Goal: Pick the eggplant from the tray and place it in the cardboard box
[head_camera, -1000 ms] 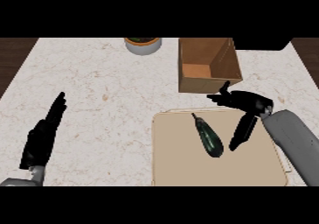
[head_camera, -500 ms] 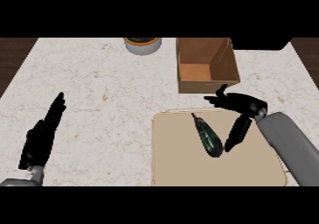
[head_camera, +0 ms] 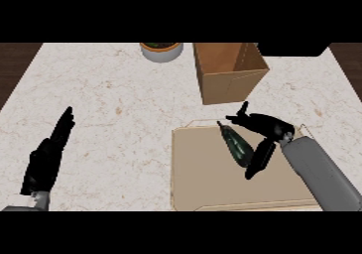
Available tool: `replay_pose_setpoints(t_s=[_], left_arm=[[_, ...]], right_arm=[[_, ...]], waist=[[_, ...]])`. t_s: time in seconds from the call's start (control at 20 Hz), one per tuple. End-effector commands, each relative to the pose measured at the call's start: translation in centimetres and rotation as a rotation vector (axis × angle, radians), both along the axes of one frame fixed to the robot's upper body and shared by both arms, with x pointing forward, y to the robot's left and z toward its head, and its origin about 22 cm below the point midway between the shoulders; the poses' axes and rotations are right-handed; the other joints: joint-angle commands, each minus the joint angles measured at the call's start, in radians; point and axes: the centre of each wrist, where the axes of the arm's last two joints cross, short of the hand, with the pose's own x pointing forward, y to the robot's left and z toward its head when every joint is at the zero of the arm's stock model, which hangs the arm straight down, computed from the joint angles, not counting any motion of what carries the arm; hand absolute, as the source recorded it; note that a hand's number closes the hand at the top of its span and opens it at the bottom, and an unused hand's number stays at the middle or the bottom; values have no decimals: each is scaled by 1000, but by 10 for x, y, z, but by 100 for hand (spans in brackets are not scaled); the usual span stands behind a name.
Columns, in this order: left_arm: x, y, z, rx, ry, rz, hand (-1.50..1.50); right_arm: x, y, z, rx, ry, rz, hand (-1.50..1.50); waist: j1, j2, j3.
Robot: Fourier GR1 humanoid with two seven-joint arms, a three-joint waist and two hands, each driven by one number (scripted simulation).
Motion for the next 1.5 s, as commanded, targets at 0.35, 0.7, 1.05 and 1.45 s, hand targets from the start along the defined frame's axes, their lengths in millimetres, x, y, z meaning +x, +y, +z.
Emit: replay_pose_setpoints(t_s=[0.35,0.7,1.05,1.45], left_arm=[[-4,2,12,2,-8,-5,0],[3,-12,-5,-1,-19,-1,0],[11,2,1,10,8,5,0],[11,-18,7,-5,-36,-75,0]], right_arm=[[-7,-1,-36,-44,90,17,-150],[-14,20,-47,-11,136,10,150],[-12,13,-37,-128,-112,-53,150],[47,-61,119,-376,-721,274,150]], waist=[[9,25,14],[6,26,14],[2,26,14],[96,67,22]])
